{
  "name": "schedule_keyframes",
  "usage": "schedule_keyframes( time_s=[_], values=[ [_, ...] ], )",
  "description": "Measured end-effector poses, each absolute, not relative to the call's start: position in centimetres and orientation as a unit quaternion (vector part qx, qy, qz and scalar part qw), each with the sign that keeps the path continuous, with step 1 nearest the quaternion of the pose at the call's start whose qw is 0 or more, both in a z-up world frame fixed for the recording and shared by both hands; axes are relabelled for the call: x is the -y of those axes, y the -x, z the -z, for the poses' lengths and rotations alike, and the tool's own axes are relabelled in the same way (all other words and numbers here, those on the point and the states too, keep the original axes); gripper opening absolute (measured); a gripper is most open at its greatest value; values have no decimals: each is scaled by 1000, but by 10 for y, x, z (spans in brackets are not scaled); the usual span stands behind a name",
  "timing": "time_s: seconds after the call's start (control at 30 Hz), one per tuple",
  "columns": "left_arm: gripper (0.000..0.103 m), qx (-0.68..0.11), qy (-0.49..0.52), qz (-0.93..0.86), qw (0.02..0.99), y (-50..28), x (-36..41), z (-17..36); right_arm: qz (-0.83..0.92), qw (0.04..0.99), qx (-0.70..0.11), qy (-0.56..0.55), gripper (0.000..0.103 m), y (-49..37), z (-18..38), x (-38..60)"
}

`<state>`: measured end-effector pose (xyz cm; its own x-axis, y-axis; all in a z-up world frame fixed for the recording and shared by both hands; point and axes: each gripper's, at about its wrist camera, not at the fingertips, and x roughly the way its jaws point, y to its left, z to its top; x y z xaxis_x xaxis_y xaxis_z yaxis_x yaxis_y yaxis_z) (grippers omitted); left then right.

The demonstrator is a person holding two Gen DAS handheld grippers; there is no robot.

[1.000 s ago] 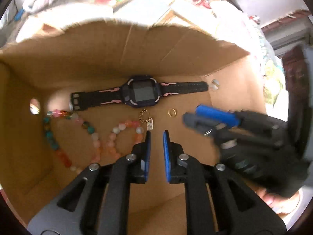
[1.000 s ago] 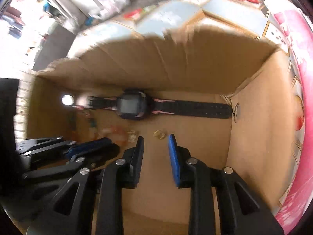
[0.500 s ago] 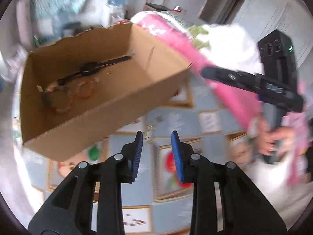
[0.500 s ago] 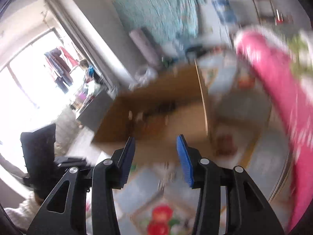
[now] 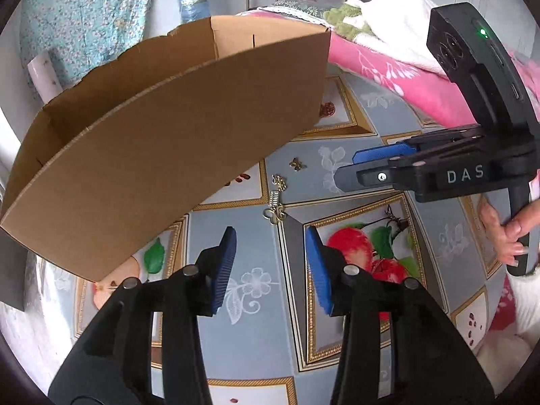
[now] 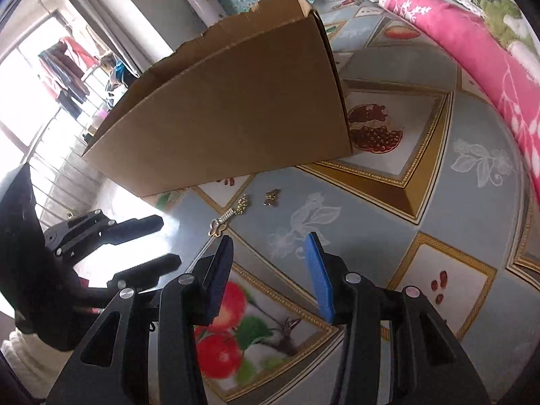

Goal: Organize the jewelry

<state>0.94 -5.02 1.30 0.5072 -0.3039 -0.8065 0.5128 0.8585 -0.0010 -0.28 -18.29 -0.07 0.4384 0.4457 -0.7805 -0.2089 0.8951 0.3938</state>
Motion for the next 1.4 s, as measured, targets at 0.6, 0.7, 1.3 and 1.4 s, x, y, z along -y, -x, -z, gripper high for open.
schedule_keyframes(
  time_s=[0.6, 0.7, 1.3, 1.4],
  values=[
    [41, -423, -107, 226, 871, -37, 73, 10, -230, 836, -474, -156, 47, 4, 0, 185],
    [27, -418, -113, 228, 872, -37, 79, 9, -230, 839, -470, -150, 47, 5, 0, 184],
    [6, -419, -85, 218, 878, -12, 43, 10, -244, 836, -460, -173, 47, 10, 4, 197],
    [6, -420, -81, 219, 877, -8, 39, 10, -245, 836, -463, -164, 47, 9, 3, 194]
  ],
)
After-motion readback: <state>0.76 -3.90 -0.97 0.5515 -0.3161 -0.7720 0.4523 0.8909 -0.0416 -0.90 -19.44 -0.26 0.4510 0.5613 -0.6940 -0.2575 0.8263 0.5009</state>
